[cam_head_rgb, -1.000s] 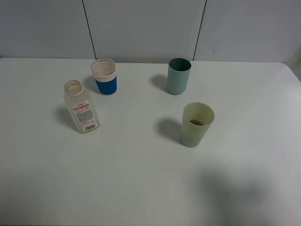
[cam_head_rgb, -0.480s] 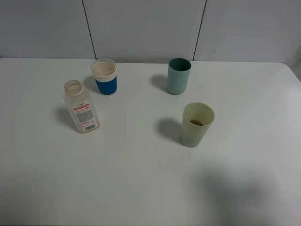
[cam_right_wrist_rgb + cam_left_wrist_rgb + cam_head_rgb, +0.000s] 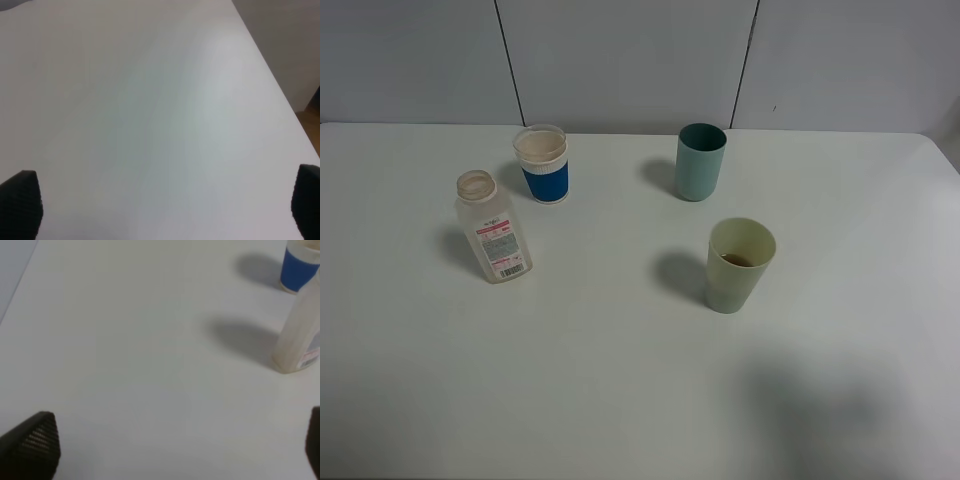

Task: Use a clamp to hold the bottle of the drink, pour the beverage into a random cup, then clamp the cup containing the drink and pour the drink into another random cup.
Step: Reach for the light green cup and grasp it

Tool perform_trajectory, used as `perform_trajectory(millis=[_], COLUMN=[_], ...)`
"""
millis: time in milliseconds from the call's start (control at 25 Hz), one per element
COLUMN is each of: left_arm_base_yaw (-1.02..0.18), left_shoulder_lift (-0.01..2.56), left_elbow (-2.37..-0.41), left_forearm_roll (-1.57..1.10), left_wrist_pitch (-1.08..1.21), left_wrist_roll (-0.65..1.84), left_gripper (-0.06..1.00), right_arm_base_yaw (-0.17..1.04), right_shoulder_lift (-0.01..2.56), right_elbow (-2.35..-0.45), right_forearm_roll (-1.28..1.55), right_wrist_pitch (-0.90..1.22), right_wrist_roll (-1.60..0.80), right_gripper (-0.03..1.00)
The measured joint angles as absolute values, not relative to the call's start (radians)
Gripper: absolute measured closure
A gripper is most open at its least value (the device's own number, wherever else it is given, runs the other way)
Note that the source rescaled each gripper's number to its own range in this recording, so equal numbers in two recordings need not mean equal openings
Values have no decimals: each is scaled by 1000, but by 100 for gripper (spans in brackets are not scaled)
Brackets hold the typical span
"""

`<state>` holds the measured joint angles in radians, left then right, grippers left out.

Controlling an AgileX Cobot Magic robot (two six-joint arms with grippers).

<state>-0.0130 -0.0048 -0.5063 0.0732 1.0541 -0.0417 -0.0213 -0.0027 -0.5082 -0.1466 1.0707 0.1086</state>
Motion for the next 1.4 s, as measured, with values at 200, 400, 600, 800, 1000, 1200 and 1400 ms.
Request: perform_trajectory(millis=[200, 400, 600, 800, 1000, 1200, 1400], left_arm_base_yaw=[-13, -13, -13, -13, -13, -13, -13], left_shoulder_lift=[-5, -5, -5, -5, -5, -5, -5], left_elbow=[-506, -506, -506, -506, -506, -506, -506], left_forearm_roll=[73, 73, 73, 73, 73, 73, 74], left_wrist_pitch=[1054, 1054, 1054, 1054, 1054, 1054, 1054], left_wrist_roll=[-42, -42, -42, -42, -42, -42, -42], left_gripper=[-6, -6, -6, -6, -6, -6, -6], right_arm_base_yaw=[-21, -21, -21, -21, -21, -21, -21], right_shoulder_lift=[-3, -3, -3, -3, 59, 232, 456], right_elbow=[-508, -508, -508, -508, -508, -528, -623], right_forearm_roll=[-147, -147, -147, -147, -147, -151, -159], right_wrist_pitch=[1071, 1071, 1071, 1071, 1072, 1035, 852], right_wrist_roll=[109, 109, 109, 109, 116, 117, 113], right_gripper=[-3, -3, -3, -3, -3, -3, -3])
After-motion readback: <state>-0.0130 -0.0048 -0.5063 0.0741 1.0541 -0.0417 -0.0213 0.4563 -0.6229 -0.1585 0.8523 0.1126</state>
